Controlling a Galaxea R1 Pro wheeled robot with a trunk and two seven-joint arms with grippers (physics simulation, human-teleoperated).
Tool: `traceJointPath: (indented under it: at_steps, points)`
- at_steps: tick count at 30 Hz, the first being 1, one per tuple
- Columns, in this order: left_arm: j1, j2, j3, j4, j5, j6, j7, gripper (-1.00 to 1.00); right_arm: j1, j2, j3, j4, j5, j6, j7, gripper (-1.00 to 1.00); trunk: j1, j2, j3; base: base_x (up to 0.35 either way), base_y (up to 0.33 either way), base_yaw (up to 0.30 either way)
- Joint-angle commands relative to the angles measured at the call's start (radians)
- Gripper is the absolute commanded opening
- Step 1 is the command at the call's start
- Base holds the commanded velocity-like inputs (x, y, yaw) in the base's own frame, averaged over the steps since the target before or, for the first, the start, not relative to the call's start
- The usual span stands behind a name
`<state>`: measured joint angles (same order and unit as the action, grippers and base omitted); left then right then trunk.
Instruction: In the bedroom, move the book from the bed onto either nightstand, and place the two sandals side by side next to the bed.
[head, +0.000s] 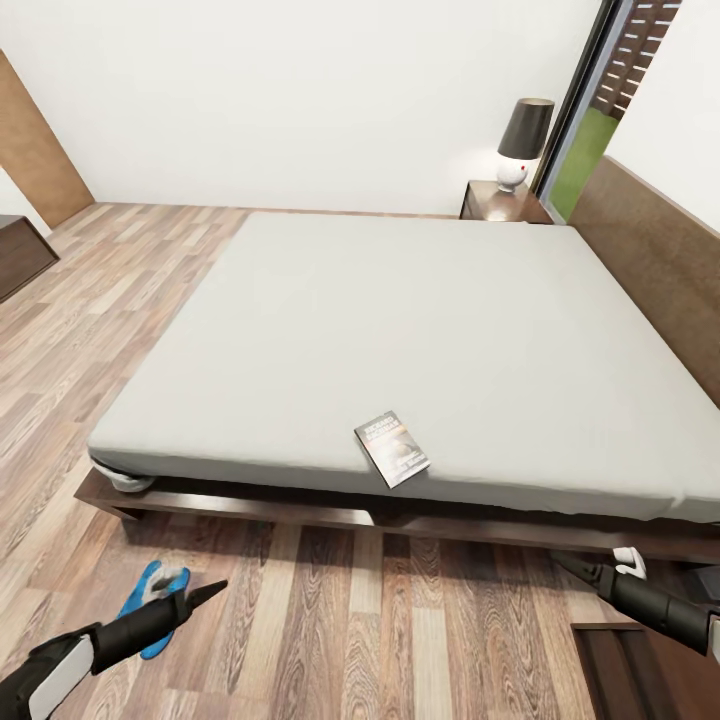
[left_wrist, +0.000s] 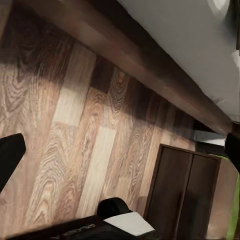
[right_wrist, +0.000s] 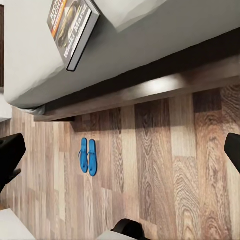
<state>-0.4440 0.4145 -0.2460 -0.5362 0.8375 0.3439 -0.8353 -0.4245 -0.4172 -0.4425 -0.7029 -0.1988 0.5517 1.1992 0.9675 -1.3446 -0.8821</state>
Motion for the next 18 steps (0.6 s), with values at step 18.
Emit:
traceJointPath:
  at_steps: [18]
  points:
    - [-0.001,-0.034,-0.008,0.256,-0.167,-0.244,-0.099,1.00,0.000,0.000,-0.002,0.000,-0.004,0.007,0.000,1.00,0.000,0.000,-0.001,0.000,0.000,0.000]
